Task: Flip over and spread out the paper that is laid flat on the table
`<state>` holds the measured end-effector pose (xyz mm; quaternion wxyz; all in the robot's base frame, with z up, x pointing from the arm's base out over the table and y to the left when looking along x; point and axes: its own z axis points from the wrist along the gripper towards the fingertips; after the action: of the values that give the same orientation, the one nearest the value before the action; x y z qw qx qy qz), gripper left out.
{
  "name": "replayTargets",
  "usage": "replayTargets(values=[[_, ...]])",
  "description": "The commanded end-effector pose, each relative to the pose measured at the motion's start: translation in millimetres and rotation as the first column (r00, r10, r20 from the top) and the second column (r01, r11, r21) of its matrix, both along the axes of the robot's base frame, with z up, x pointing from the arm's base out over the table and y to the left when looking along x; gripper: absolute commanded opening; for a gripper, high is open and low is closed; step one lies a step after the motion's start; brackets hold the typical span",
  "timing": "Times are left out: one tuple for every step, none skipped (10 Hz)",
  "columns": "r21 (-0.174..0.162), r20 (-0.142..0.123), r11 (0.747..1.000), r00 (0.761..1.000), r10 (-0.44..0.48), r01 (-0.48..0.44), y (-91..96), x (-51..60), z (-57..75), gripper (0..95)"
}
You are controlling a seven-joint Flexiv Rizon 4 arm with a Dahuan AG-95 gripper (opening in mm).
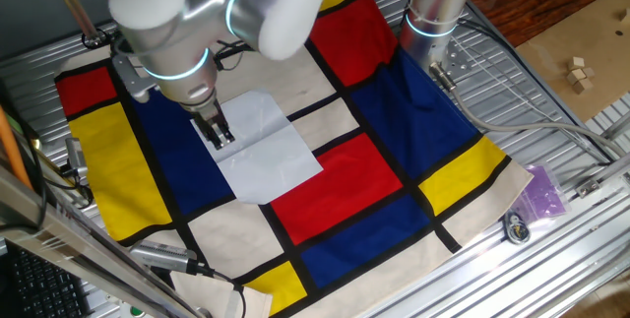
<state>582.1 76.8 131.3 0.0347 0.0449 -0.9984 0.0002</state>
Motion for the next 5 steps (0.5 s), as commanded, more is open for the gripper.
replayTargets(values=[[0.006,0.001,1.000,1.000,0.003,-0.003,-0.3,1.6,-0.2,0.0],[0.011,-0.006,1.000,1.000,0.005,-0.005,-0.3,1.6,-0.2,0.0],[0.018,-0.024,1.000,1.000,0.015,-0.014,-0.3,1.6,-0.2,0.0],[0.023,-0.030,0.999,0.999,0.035,-0.035,-0.3,1.6,-0.2,0.0],[0.044,-0.029,0.998,0.999,0.042,-0.041,-0.3,1.6,-0.2,0.0]])
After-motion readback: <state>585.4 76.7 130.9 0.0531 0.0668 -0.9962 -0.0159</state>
